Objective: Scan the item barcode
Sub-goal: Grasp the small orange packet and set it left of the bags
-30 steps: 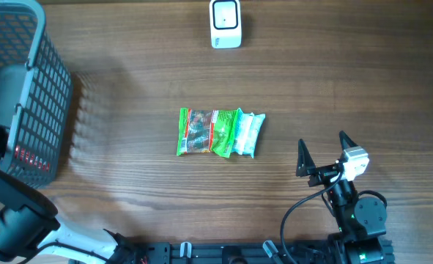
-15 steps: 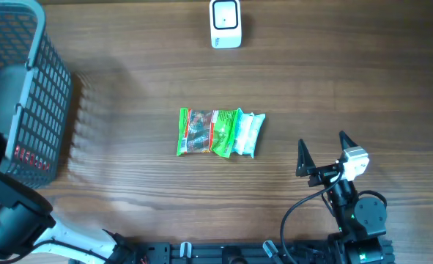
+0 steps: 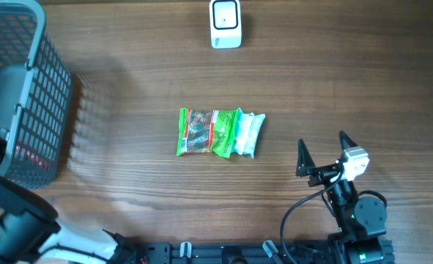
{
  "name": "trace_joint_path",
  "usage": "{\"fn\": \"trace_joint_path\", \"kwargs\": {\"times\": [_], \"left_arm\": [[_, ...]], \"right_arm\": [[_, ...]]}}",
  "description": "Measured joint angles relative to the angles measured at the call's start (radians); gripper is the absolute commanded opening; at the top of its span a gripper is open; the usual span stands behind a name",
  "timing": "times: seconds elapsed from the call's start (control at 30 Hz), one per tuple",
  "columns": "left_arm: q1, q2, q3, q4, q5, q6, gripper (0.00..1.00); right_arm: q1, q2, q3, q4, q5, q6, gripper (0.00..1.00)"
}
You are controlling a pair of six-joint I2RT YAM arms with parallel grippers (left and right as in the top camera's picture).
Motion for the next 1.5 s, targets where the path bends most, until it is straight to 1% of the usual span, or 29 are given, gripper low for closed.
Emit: {"fn": "trace_joint_path", "kwargs": {"times": [0.17,0.27,0.3,0.33,0.37,0.47,0.53,0.63,0.67,0.73,0.8,0.9,0.97,1.03,1.1,1.2,1.27,1.4,1.5], "left_arm": [[0.000,-0.165,0.050,0.001,0.094,-0.011,0.05],[-0.002,-0.274,0.068,0.004,0.186,-0.019,0.06],[-0.002,-0.282,0.068,0.005,0.194,-0.023,0.06],[-0.013,-0.334,0.069,0.000,0.244,-0.025,0.05],[-0.027,-0.363,0.069,-0.006,0.262,-0.026,0.05],[-0.105,-0.458,0.069,-0.014,0.299,-0.026,0.06],[-0.187,-0.540,0.069,-0.014,0.306,-0.026,0.06],[-0.316,-0.676,0.072,-0.039,0.277,-0.026,0.08],[-0.351,-0.707,0.072,-0.055,0.259,-0.026,0.09],[-0.464,-0.778,0.079,-0.124,0.205,-0.024,0.10],[-0.560,-0.806,0.084,-0.204,0.165,-0.018,0.10],[-0.689,-0.780,0.081,-0.319,0.100,-0.014,0.10],[-0.772,-0.735,0.053,-0.343,0.076,-0.011,0.09],[-0.826,-0.697,0.019,-0.336,0.064,-0.010,0.09],[-0.911,-0.618,-0.056,-0.295,0.059,-0.010,0.09],[-0.994,-0.493,-0.148,-0.230,0.056,-0.011,0.10],[-1.046,-0.399,-0.203,-0.156,0.053,-0.014,0.10],[-1.111,-0.209,-0.237,-0.062,0.041,-0.015,0.11],[-1.141,-0.103,-0.238,-0.017,0.005,-0.015,0.11]], "right_arm": [[0.000,0.000,0.000,0.000,0.000,0.000,1.00],[0.000,0.000,0.000,0.000,0.000,0.000,1.00],[0.000,0.000,0.000,0.000,0.000,0.000,1.00],[0.000,0.000,0.000,0.000,0.000,0.000,1.00],[0.000,0.000,0.000,0.000,0.000,0.000,1.00],[0.000,0.000,0.000,0.000,0.000,0.000,1.00],[0.000,0.000,0.000,0.000,0.000,0.000,1.00],[0.000,0.000,0.000,0.000,0.000,0.000,1.00],[0.000,0.000,0.000,0.000,0.000,0.000,1.00],[0.000,0.000,0.000,0.000,0.000,0.000,1.00],[0.000,0.000,0.000,0.000,0.000,0.000,1.00],[0.000,0.000,0.000,0.000,0.000,0.000,1.00],[0.000,0.000,0.000,0.000,0.000,0.000,1.00],[0.000,0.000,0.000,0.000,0.000,0.000,1.00],[0.000,0.000,0.000,0.000,0.000,0.000,1.00],[0.000,0.000,0.000,0.000,0.000,0.000,1.00],[0.000,0.000,0.000,0.000,0.000,0.000,1.00],[0.000,0.000,0.000,0.000,0.000,0.000,1.00],[0.000,0.000,0.000,0.000,0.000,0.000,1.00]]}}
